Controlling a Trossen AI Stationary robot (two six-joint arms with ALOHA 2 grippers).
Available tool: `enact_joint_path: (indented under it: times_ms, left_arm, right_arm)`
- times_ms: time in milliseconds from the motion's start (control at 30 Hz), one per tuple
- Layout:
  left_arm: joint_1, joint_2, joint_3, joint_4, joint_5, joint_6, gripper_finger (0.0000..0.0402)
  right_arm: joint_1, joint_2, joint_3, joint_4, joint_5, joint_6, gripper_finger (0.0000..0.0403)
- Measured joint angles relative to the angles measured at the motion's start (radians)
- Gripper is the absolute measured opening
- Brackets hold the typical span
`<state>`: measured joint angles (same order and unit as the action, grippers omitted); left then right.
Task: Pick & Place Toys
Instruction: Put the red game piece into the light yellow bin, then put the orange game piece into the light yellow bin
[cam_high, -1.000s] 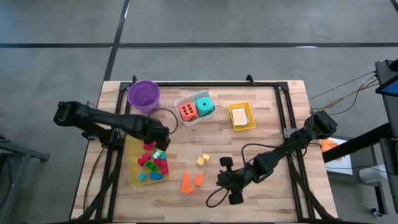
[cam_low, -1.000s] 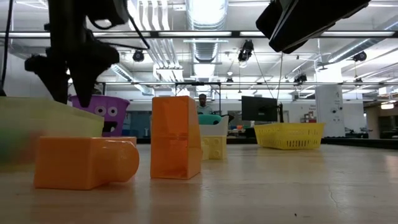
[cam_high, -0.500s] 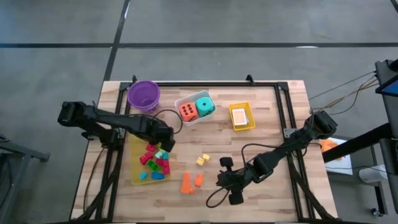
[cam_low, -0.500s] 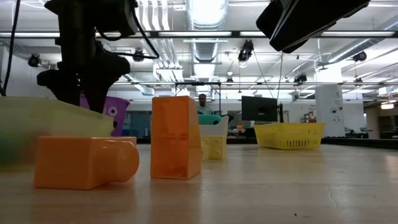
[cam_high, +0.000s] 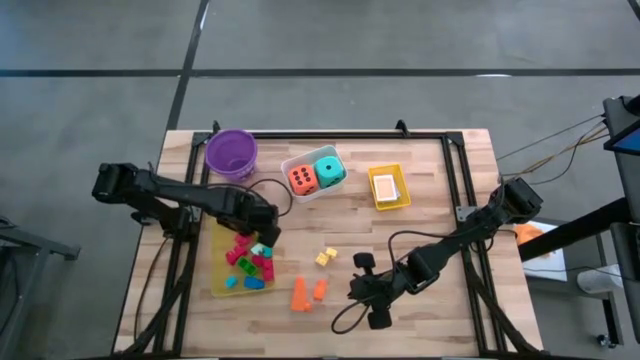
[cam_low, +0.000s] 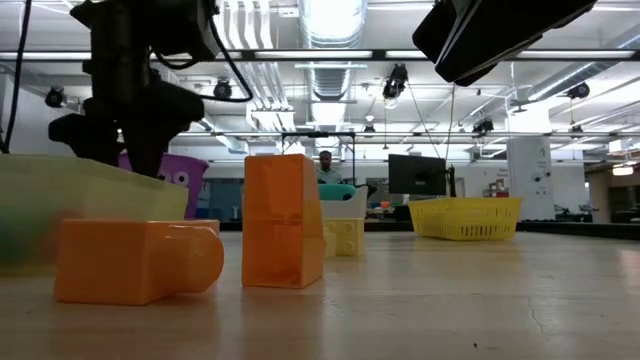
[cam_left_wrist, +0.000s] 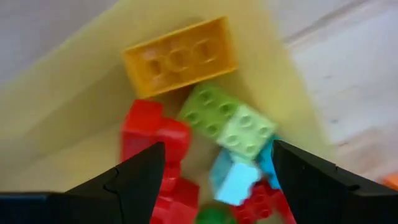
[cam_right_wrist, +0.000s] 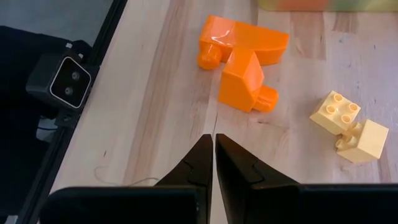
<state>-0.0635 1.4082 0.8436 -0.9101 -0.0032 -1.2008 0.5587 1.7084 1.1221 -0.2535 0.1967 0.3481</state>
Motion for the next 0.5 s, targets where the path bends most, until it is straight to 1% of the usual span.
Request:
enact_joint_path:
  times_ms: [100,200,367,500]
  left_arm:
    - [0.000,0.000,0.000,-0.062,-0.042,-0.031,0.0296]
    - [0.001,0.001,0.000,-0.052,-0.048,-0.027,0.0296]
    - [-0.005,-0.005,0.033,-0.042,-0.014,-0.003,0.0296]
    - [-0.053,-0.016,0.064,-0.023,0.025,0.022,0.0296]
  right_arm:
    - [0.000,0.000,0.000,0.000,-0.011,0.000,0.0019]
    - [0.000,0.000,0.000,0.000,-0.019,0.000,0.0019]
    - [0.000,0.000,0.000,0.001,-0.019,0.000,0.0019]
    - [0.000,0.000,0.000,-0.005,-0.019,0.013,0.0019]
